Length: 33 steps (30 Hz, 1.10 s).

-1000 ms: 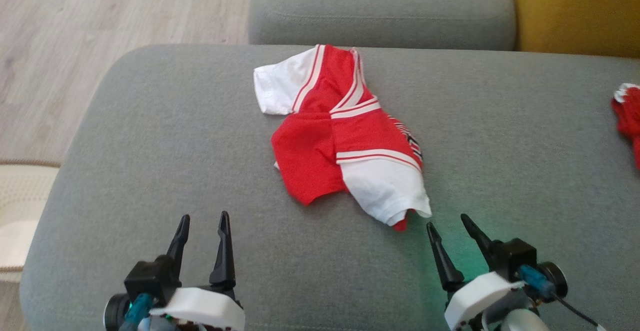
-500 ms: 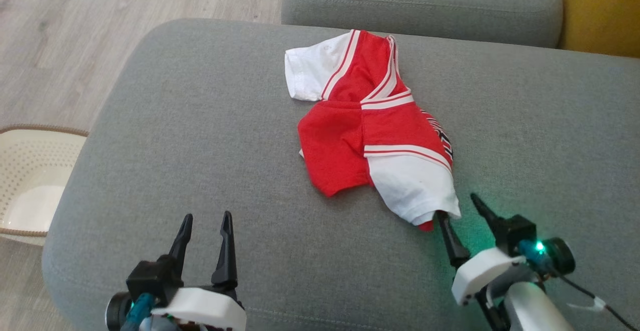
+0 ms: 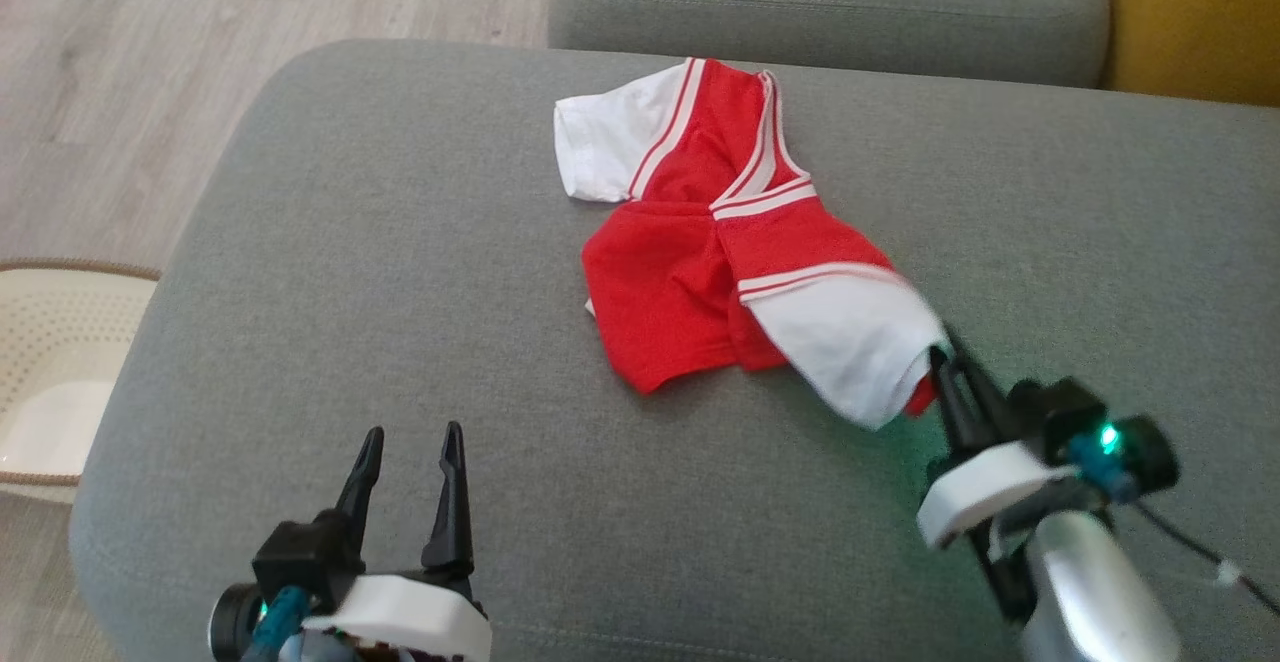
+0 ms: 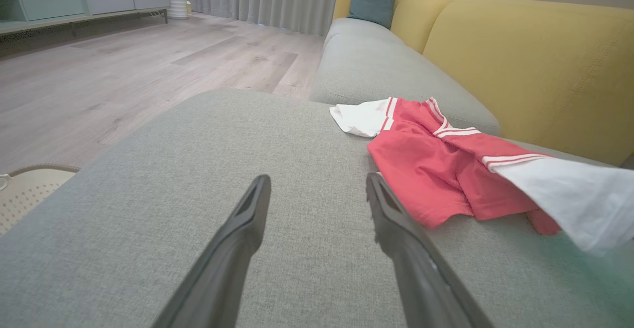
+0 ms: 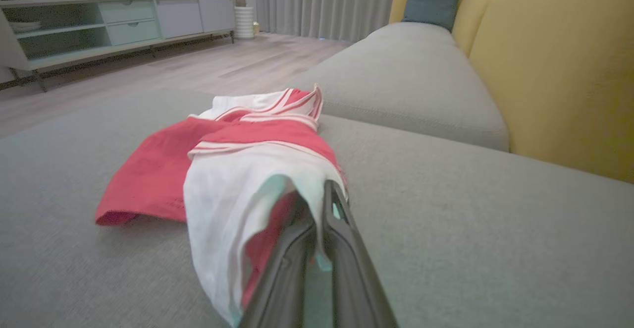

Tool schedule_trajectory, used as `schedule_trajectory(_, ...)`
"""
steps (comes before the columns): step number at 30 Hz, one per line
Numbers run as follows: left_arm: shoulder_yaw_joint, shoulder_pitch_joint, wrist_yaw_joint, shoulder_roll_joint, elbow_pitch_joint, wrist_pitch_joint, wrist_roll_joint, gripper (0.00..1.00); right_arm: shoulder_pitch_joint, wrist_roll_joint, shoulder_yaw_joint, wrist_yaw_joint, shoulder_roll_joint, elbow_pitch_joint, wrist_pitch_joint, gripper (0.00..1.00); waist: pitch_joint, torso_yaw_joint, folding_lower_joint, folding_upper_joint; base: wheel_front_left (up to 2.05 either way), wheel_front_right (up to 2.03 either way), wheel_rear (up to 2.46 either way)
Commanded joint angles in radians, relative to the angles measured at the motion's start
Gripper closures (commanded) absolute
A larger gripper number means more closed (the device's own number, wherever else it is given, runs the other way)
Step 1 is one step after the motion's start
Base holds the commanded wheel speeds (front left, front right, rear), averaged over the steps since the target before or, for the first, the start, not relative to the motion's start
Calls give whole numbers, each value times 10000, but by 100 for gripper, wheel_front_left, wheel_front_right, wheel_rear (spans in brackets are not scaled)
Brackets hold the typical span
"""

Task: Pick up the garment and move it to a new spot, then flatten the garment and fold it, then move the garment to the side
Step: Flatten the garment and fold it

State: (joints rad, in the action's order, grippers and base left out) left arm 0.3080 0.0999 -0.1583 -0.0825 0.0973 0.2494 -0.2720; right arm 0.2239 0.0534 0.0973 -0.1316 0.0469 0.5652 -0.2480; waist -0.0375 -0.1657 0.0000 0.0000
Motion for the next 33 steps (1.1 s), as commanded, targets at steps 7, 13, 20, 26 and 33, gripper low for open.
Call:
schedule_trajectory(7, -425, -340, -2, 98, -382, 124, 105, 0, 1265, 846, -1226, 9, 42, -1439, -136, 100, -11, 351, 0, 0, 0, 0, 0)
schedule_trajectory(13, -409, -343, 24, 121, -358, 124, 127, 0, 2125, 1417, -2335, 9, 274, -2330, -36, 100, 22, 508, 0, 0, 0, 0, 0)
schedule_trajectory(20, -391, -386, 70, 138, -332, 124, 144, 0, 3283, 1510, -2567, 9, 370, -3019, 192, 100, 35, 517, 0, 0, 0, 0, 0)
schedule_trajectory(26, -410, -491, 102, 147, -411, 124, 181, 0, 4283, 1333, -1646, 9, 150, -3231, 261, 100, -20, 313, 0, 0, 0, 0, 0)
schedule_trajectory(33, -454, -639, 131, 161, -462, 124, 205, 0, 4600, 136, 828, 9, 40, -2337, 183, 100, -170, -218, 0, 0, 0, 0, 0)
